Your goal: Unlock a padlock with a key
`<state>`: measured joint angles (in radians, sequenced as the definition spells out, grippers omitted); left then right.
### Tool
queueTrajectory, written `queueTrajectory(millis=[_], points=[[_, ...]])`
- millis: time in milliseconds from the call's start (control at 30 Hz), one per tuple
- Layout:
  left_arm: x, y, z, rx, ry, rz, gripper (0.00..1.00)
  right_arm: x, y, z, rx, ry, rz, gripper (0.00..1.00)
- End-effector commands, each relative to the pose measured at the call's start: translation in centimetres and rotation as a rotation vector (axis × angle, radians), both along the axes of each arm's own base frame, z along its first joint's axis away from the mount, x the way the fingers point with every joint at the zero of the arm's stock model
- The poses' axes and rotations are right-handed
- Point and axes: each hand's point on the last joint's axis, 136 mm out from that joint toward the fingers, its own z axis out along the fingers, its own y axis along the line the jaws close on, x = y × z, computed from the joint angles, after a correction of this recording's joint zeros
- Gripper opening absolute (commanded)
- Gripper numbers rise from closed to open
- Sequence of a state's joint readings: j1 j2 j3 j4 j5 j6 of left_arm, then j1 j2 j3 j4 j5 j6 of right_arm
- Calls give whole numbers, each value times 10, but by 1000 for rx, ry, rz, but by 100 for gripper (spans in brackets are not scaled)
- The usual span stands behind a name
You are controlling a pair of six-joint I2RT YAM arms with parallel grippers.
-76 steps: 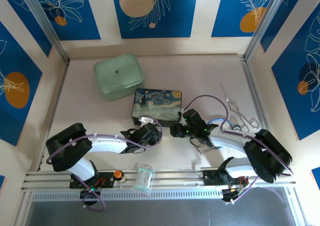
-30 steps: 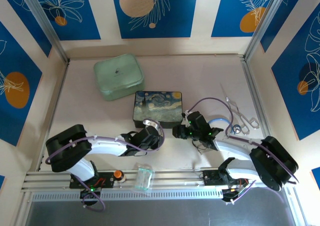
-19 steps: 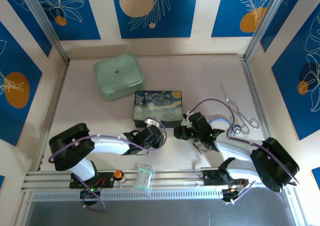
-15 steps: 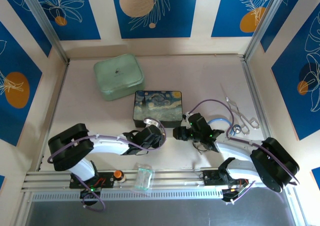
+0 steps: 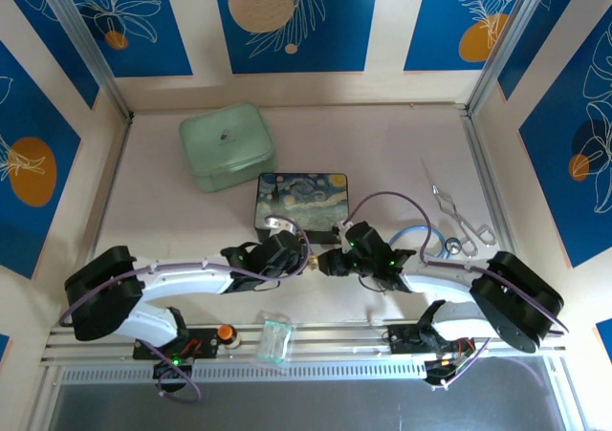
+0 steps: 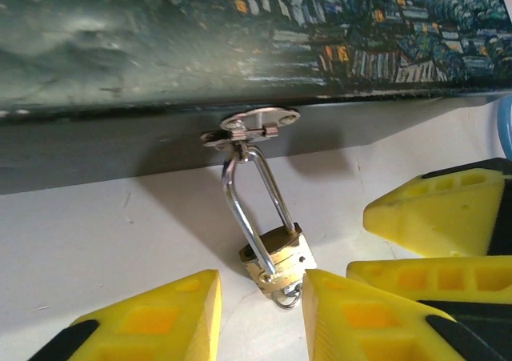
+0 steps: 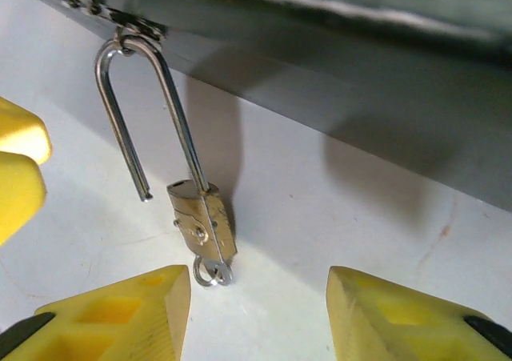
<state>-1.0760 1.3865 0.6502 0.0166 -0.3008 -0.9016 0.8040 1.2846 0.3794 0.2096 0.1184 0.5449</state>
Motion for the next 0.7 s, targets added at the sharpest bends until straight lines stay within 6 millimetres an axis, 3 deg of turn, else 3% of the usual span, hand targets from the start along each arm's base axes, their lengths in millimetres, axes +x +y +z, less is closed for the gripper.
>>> queueTrajectory(millis=[0,300,667], points=[[5,12,0,-7,2,50,31,12,10,11,-4,-63,15,49],[7,7,2,-51,2,58,29,14,30,13,-41,-111,73,44],[13,36,22,-22,-51,108,27,11,33,-12,-121,-110,109,42]])
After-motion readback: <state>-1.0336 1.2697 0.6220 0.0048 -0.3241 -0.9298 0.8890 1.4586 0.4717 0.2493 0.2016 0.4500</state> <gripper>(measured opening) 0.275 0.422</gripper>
